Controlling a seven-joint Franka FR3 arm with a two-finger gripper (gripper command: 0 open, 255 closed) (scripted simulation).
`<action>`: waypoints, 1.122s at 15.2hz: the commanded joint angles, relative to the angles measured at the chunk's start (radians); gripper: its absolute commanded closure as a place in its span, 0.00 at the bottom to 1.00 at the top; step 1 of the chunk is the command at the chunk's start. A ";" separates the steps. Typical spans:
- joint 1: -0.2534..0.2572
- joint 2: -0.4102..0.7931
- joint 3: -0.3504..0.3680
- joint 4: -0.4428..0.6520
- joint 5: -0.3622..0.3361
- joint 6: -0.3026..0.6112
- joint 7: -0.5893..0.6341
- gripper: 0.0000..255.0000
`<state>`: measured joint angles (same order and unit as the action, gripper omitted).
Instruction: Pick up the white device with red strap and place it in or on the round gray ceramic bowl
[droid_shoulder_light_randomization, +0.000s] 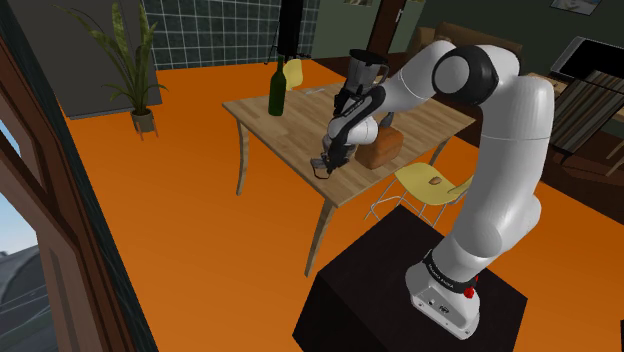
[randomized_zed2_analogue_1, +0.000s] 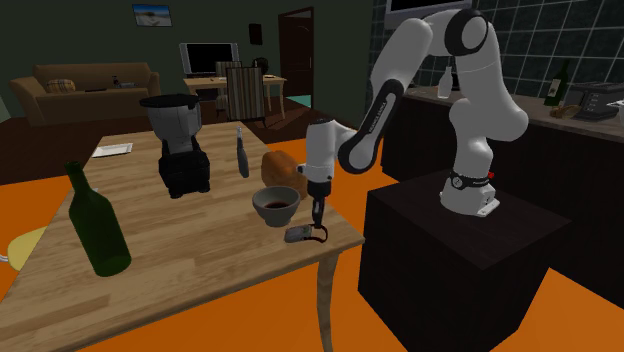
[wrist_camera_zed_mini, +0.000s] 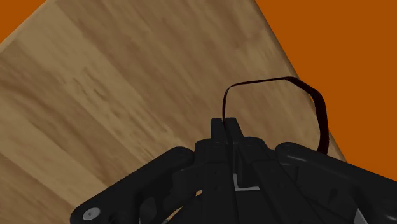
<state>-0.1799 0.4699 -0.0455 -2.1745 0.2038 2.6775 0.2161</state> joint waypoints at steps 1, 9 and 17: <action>0.004 -0.022 -0.004 -0.002 -0.005 -0.019 0.006 1.00; 0.015 -0.116 -0.021 -0.011 -0.030 -0.104 0.029 1.00; 0.022 -0.201 -0.033 -0.005 -0.054 -0.194 0.051 1.00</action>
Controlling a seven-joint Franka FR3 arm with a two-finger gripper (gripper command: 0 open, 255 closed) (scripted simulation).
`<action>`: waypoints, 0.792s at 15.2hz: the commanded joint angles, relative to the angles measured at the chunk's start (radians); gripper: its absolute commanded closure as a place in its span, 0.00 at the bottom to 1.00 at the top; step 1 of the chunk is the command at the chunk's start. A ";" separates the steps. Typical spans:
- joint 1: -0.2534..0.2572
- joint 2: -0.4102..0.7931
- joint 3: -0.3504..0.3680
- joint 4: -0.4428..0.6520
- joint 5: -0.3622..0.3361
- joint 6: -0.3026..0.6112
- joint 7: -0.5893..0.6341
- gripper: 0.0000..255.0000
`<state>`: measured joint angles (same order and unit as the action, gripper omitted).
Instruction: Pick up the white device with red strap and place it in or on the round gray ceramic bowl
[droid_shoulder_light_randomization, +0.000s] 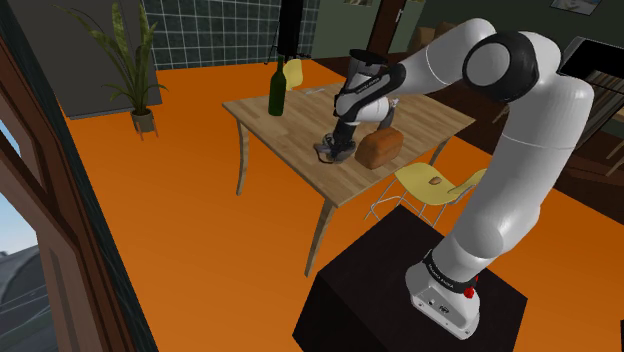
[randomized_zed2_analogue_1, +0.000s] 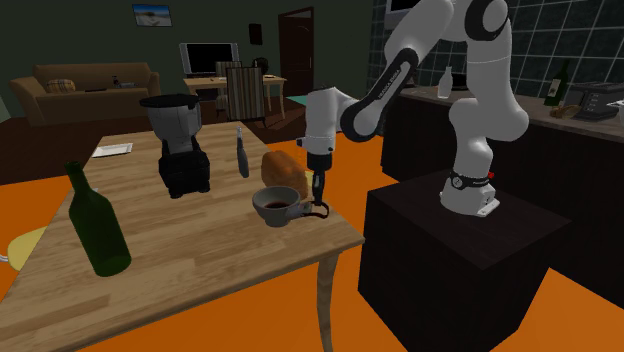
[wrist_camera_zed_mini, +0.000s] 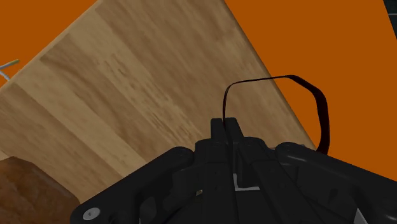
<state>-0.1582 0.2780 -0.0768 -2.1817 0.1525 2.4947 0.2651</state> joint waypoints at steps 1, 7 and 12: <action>0.001 -0.019 -0.003 0.004 -0.006 -0.023 0.005 1.00; 0.004 -0.076 -0.008 0.018 -0.022 -0.094 0.020 1.00; 0.005 -0.113 -0.011 0.033 -0.032 -0.144 0.029 1.00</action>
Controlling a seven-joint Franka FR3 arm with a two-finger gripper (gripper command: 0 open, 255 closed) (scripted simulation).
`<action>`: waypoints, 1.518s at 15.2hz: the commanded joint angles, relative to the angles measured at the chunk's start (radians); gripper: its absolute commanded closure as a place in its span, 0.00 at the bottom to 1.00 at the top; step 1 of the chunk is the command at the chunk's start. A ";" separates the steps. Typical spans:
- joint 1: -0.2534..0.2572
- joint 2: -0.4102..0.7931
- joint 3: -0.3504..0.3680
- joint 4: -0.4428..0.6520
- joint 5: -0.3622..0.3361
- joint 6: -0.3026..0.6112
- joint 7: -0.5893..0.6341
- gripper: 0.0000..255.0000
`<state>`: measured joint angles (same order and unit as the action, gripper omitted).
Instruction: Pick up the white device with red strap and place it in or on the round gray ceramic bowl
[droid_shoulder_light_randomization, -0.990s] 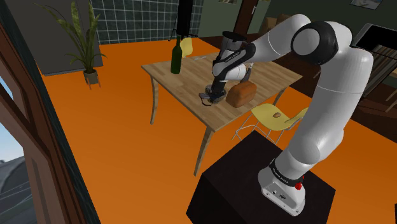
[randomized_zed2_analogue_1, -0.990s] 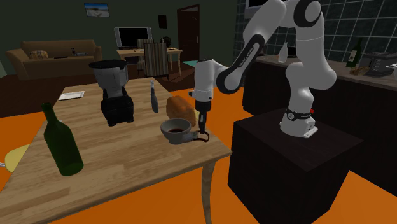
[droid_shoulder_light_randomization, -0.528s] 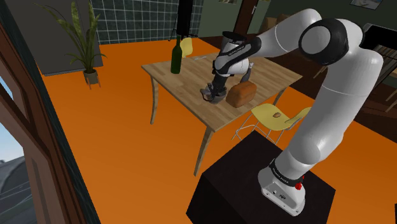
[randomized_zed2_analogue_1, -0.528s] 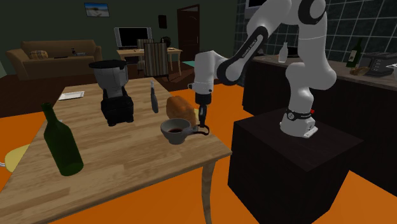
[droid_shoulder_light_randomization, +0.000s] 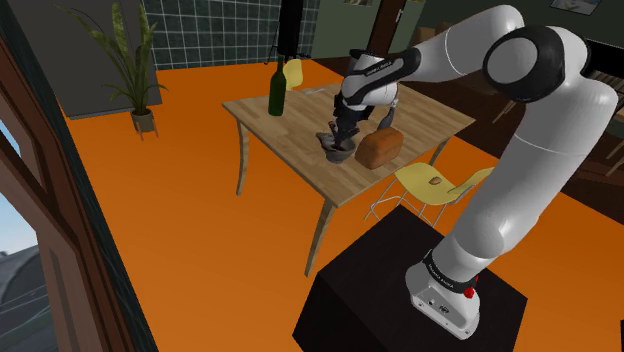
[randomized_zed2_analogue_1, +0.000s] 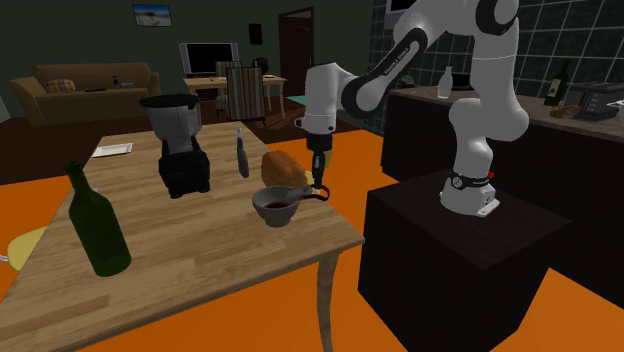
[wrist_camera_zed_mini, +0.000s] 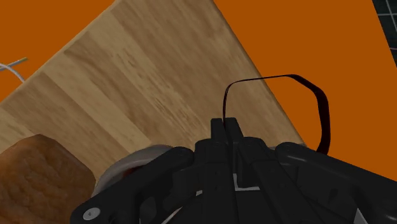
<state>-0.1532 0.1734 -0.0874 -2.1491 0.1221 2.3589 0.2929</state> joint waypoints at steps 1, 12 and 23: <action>-0.013 0.008 -0.008 0.025 0.002 -0.019 -0.021 1.00; -0.164 0.230 -0.068 0.374 0.049 -0.167 -0.233 1.00; -0.171 0.310 -0.056 0.338 0.073 -0.052 -0.256 1.00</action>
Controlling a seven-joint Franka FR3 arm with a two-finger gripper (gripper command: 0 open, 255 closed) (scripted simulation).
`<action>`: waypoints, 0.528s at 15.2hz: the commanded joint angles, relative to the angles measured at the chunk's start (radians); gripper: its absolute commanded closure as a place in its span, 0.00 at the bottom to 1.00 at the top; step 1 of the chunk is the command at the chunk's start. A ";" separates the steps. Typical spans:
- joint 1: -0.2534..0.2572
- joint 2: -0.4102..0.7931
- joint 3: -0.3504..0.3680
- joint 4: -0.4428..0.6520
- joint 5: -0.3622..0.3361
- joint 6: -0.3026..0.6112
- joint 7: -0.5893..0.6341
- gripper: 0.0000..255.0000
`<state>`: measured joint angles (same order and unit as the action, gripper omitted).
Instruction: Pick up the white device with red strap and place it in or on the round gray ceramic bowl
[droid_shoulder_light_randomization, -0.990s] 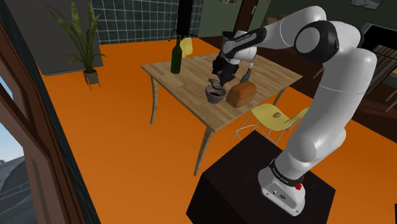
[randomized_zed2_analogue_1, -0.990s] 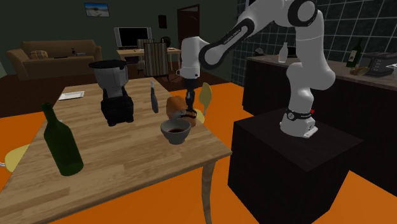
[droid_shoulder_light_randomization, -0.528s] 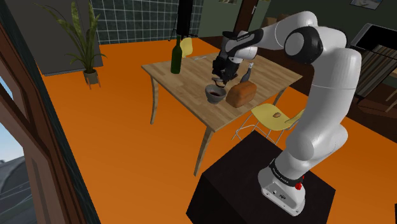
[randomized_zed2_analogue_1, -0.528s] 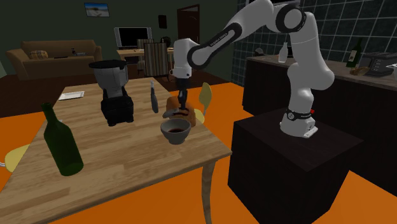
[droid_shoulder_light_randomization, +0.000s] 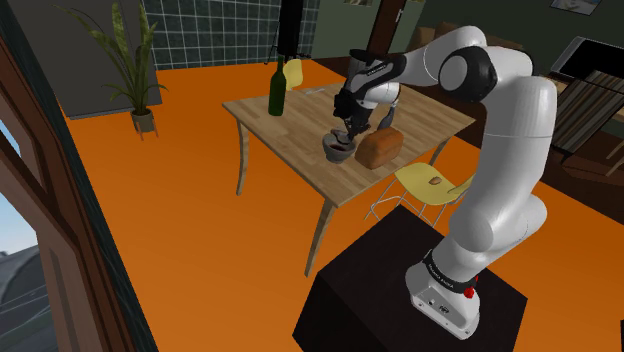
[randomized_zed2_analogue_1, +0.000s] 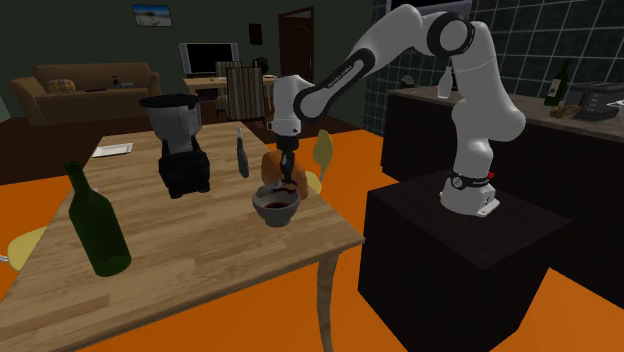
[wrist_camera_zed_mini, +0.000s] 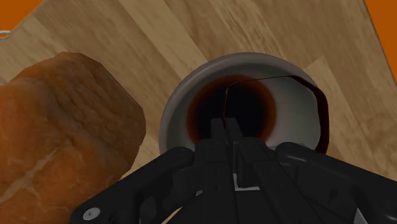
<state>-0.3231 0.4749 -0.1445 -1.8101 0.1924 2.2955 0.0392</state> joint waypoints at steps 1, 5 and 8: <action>-0.002 0.017 0.003 -0.003 0.005 0.021 -0.004 1.00; -0.004 0.040 0.007 -0.008 0.011 0.048 -0.010 1.00; -0.004 0.040 0.007 -0.007 0.011 0.048 -0.010 1.00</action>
<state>-0.3269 0.5148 -0.1380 -1.8180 0.2038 2.3430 0.0292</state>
